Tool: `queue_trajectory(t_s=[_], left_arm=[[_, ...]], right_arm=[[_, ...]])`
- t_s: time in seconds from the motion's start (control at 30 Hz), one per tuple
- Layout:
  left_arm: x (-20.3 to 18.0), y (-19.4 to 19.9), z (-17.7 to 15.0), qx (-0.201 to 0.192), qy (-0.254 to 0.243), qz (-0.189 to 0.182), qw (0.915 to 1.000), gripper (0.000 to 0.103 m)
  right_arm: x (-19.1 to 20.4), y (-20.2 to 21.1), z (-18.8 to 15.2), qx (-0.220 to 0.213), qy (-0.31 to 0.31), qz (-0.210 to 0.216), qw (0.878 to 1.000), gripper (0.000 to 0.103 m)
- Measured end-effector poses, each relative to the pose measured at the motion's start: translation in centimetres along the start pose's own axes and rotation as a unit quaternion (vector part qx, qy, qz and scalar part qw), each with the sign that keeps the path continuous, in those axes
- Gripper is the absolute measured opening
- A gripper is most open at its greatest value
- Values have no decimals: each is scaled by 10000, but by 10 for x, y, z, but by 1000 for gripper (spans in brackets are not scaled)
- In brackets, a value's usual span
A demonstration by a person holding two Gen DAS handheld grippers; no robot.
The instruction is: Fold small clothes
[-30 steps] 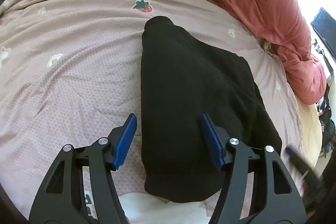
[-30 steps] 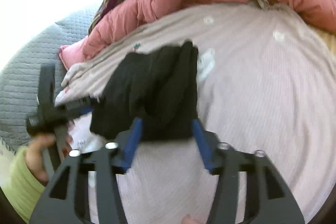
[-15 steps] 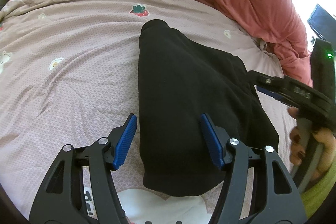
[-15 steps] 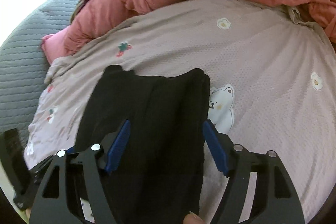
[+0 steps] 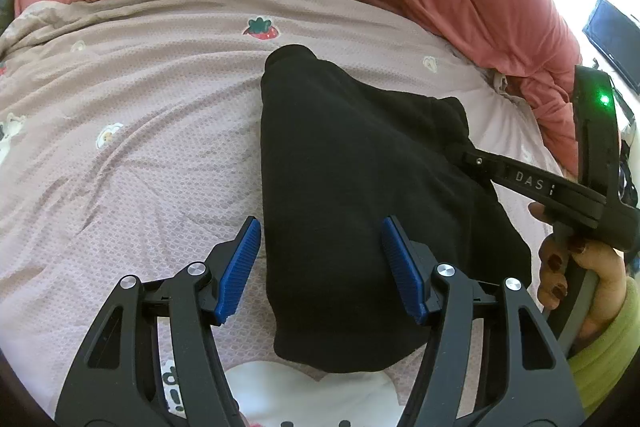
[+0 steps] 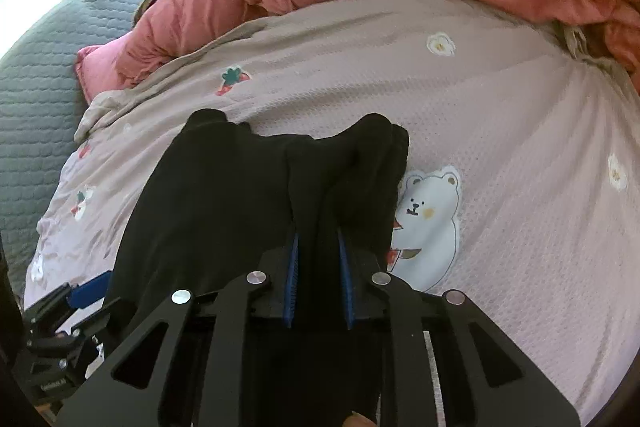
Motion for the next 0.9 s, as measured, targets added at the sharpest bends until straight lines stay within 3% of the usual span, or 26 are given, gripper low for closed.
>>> queue_trajectory(t_s=[0.4,0.67,0.9], left_arm=[[-11,5,-3,4,-211,-159,9997,58],[-12,-7,-5,140,-176,7,9997,68],[-7,-8,-8,171,-151,-69,9997,69]], right_arm=[[-8,41,-2,-608,40,93,9981,13],[-22,1,-7,-123,-79,-232,9996,14],[-24,7,-11,-179,-140,-378,9990,22]])
Point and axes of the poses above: each gripper's, at about its wrist camera, not at the fingertips, and y roughly against the way its jaws point, x to its left, z to its top, the point moved 1 cm from there along -y, roughly the way its jaws point, and after that the axes turned 13 degrees about x, right-handed, at the moved point
